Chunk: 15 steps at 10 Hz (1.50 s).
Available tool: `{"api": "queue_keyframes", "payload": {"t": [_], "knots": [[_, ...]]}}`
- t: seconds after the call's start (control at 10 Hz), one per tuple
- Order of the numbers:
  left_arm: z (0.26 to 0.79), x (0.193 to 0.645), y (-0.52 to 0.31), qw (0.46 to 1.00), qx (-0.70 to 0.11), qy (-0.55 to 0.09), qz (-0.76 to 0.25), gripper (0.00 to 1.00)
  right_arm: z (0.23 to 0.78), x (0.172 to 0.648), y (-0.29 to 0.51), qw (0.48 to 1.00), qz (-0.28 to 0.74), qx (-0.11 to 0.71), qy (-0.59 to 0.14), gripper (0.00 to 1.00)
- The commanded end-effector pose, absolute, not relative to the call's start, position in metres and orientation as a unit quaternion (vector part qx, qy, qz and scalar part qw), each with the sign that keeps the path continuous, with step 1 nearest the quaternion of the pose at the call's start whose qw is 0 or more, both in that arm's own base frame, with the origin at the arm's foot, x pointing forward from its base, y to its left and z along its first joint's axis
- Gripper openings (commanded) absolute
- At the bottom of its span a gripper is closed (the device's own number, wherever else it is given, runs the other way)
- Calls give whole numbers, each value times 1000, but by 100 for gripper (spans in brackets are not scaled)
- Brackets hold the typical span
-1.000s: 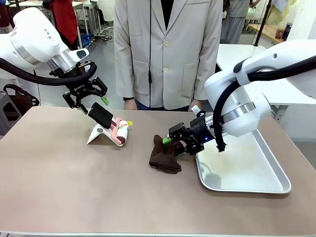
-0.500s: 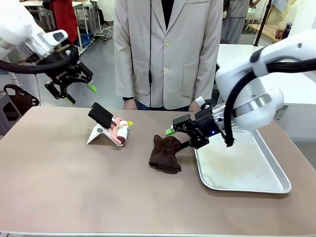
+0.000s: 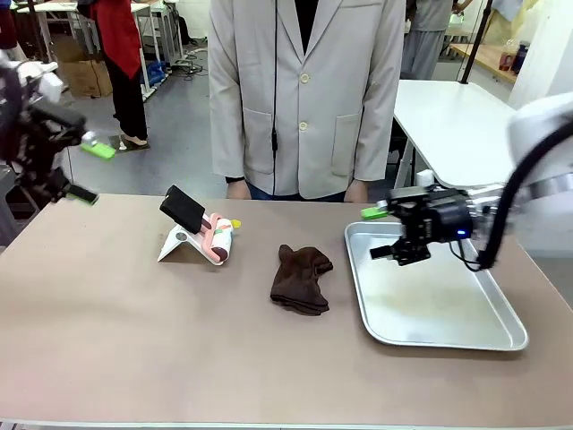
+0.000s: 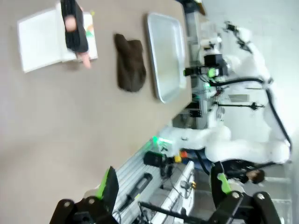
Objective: Clean the surface of the table.
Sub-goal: Return the Lint Roller and towel to their original positions.
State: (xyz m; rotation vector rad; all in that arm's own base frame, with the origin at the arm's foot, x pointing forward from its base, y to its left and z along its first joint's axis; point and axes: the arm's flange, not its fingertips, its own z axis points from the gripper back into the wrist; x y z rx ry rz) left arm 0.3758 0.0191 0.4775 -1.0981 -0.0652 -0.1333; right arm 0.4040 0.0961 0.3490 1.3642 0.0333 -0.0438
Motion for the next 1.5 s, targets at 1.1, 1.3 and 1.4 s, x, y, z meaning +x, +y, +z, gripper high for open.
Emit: {"api": "queue_keyframes", "payload": {"t": [1.1,1.3,1.4], "knots": [[392,346,80,783,-618,-72,-12,100,356,372,9,694,-42,718,-5,100],[392,346,80,783,-618,-72,-12,100,356,372,9,694,-42,718,-5,100],[392,346,80,783,-618,-72,-12,100,356,372,9,694,-42,718,-5,100]]}}
